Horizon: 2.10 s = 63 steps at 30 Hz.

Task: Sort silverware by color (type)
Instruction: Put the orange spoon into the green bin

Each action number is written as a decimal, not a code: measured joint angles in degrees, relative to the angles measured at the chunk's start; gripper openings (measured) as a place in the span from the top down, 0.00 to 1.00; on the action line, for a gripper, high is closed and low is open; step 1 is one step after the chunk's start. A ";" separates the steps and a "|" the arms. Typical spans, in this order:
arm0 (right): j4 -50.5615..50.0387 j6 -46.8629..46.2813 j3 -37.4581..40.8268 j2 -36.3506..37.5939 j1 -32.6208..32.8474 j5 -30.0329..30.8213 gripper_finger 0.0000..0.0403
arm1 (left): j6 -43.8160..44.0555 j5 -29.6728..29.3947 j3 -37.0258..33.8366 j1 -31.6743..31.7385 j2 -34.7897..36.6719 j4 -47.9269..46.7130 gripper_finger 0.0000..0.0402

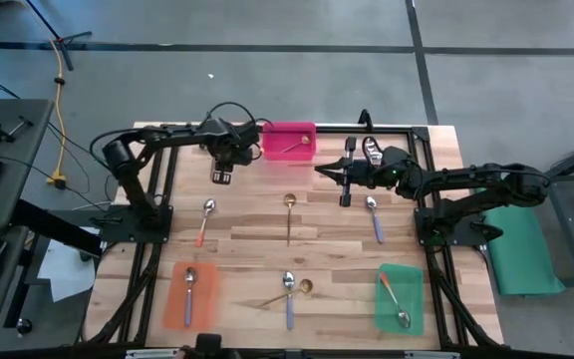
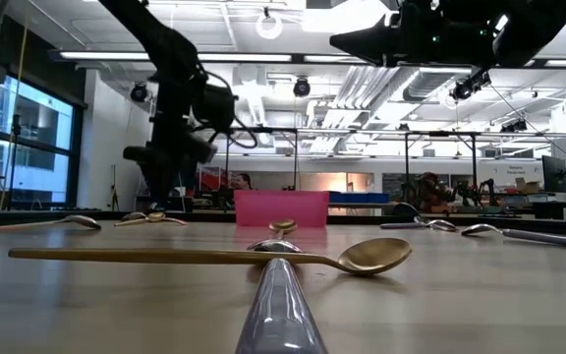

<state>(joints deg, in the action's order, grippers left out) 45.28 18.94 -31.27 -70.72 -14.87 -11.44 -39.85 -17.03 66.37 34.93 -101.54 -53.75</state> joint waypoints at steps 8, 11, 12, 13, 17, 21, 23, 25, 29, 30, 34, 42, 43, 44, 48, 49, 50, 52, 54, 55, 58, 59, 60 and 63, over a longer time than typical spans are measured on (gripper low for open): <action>-0.02 0.43 0.00 0.00 0.00 0.00 1.00 | -4.05 -4.62 0.00 3.16 -3.82 4.35 0.67; -0.01 0.58 0.00 0.00 0.00 -0.02 1.00 | -6.45 -5.27 0.00 3.96 -4.79 7.21 0.67; -0.02 0.59 0.00 0.00 0.00 -0.02 1.00 | -7.19 -5.30 0.00 4.23 -5.08 8.14 0.67; -0.02 0.59 -0.02 0.00 0.00 0.00 1.00 | -7.94 -5.31 0.00 4.46 -5.32 8.99 0.67; -0.02 0.59 -0.04 0.00 0.00 -0.02 1.00 | -9.94 -4.91 0.00 4.79 -5.87 11.65 0.67; 0.00 0.59 -0.04 0.00 0.00 -0.02 1.00 | -11.32 -3.00 0.00 4.85 -5.85 12.14 0.67; -0.02 0.59 -0.04 0.00 0.00 -0.02 1.00 | -11.86 -2.68 0.00 4.92 -5.85 12.15 0.67; -0.02 0.59 -0.04 0.00 0.00 -0.02 1.00 | -12.44 -2.20 0.00 4.92 -5.83 12.14 0.67; -0.02 0.46 -0.04 -0.02 0.00 -0.02 1.00 | -12.92 -1.39 0.00 4.92 -5.81 12.14 0.67; -0.02 0.46 -0.04 -0.02 0.00 -0.02 1.00 | -12.92 -1.36 0.00 4.92 -5.81 12.14 0.67; -0.02 0.45 -0.04 -0.02 0.00 -0.02 1.00 | -12.92 -1.23 0.00 4.92 -5.81 12.13 0.67; -0.02 0.55 -0.04 -0.02 0.00 -0.02 1.00 | -11.87 -1.45 0.00 4.50 -5.81 11.56 0.67; -0.02 0.55 -0.04 -0.02 0.00 -0.02 1.00 | -11.87 -1.45 0.00 4.38 -5.81 11.39 0.67; -0.02 0.56 -0.04 -0.02 0.00 -0.02 1.00 | -11.87 -1.41 0.00 4.28 -5.81 11.30 0.67; -0.02 0.46 -0.04 -0.02 0.00 -0.02 1.00 | -11.29 -1.37 0.00 3.59 -5.81 10.93 0.67; -0.02 0.46 -0.04 -0.02 0.00 -0.02 1.00 | -11.22 -1.36 0.00 3.57 -5.81 10.90 0.67; -0.02 0.46 -0.04 -0.02 0.00 -0.04 1.00 | -11.22 -1.36 0.00 3.46 -5.81 10.80 0.67; -0.02 0.46 -0.04 -0.02 0.00 -0.04 1.00 | -10.82 -1.39 0.00 3.30 -5.81 10.71 0.67; -0.02 0.46 -0.04 -0.02 0.00 -0.04 1.00 | -10.83 -1.40 0.00 3.26 -5.81 10.83 0.67; -0.02 0.46 -0.04 -0.02 0.00 -0.03 1.00 | -10.82 -1.41 0.00 3.27 -5.81 11.16 0.67; -0.02 0.44 -0.04 -0.02 0.00 -0.04 1.00 | -10.96 -1.45 0.00 3.35 -5.81 12.39 0.67; -0.02 0.44 -0.04 -0.02 0.00 -0.04 1.00 | -11.24 -1.45 0.00 3.35 -5.81 12.47 0.67; -0.02 0.44 -0.04 -0.02 0.00 -0.04 1.00 | -11.26 -1.45 -0.02 3.35 -5.81 12.76 0.67; -0.03 0.44 -0.04 -0.02 0.00 -0.04 1.00 | -11.50 -1.25 0.00 3.40 -5.81 13.39 0.67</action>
<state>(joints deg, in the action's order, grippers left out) 45.24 19.38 -31.31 -70.74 -14.87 -11.48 -51.35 -18.27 66.37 38.33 -107.35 -40.35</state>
